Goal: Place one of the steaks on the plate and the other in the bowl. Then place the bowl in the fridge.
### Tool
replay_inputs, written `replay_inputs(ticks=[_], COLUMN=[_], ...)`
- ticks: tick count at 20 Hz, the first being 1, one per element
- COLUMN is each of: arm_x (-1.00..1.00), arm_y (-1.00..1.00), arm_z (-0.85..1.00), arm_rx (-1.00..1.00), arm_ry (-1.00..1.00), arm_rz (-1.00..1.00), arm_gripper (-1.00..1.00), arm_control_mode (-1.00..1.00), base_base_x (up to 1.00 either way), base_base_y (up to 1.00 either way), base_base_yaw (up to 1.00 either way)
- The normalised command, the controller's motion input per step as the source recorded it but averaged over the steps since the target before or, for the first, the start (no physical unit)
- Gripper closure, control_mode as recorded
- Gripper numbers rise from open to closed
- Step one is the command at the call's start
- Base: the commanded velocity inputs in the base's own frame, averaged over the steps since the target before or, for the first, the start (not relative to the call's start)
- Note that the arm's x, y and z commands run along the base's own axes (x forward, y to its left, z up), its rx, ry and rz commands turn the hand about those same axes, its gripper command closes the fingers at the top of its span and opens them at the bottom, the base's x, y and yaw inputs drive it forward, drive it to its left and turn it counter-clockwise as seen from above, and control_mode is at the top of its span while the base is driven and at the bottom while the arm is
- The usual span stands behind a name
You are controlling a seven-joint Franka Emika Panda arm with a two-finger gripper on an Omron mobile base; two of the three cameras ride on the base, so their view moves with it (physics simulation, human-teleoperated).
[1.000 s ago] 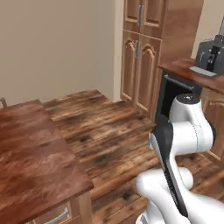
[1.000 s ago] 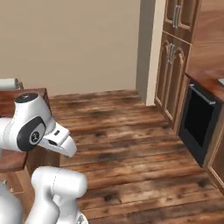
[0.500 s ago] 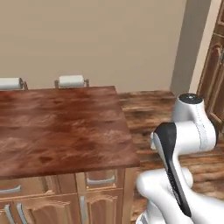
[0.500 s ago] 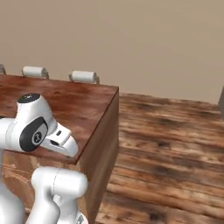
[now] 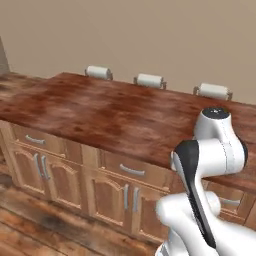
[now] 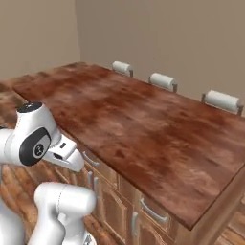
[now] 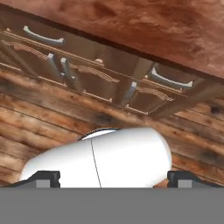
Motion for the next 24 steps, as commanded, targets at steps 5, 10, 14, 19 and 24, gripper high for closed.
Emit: replay_inputs(ticks=[5, 10, 14, 19, 24], arm_x=[0.0, 0.0, 0.0, 0.0, 0.0], arm_y=[0.0, 0.0, 0.0, 0.0, 0.0], arm_z=[0.0, 0.0, 0.0, 0.0, 0.0], arm_rx=[0.0, 0.0, 0.0, 0.0, 0.0], arm_ry=[0.0, 0.0, 0.0, 0.0, 0.0], arm_rz=[0.0, 0.0, 0.0, 0.0, 0.0], arm_gripper=[-1.0, -1.0, -1.0, -1.0, -1.0], arm_control_mode=[1.0, 1.0, 1.0, 1.0, 1.0], base_base_x=[-0.03, 0.24, 0.55, 0.57, 0.87], base_base_y=[0.94, 0.57, 0.33, -0.11, 0.0], base_base_yaw=[0.86, 0.8, 0.69, 0.33, 0.34])
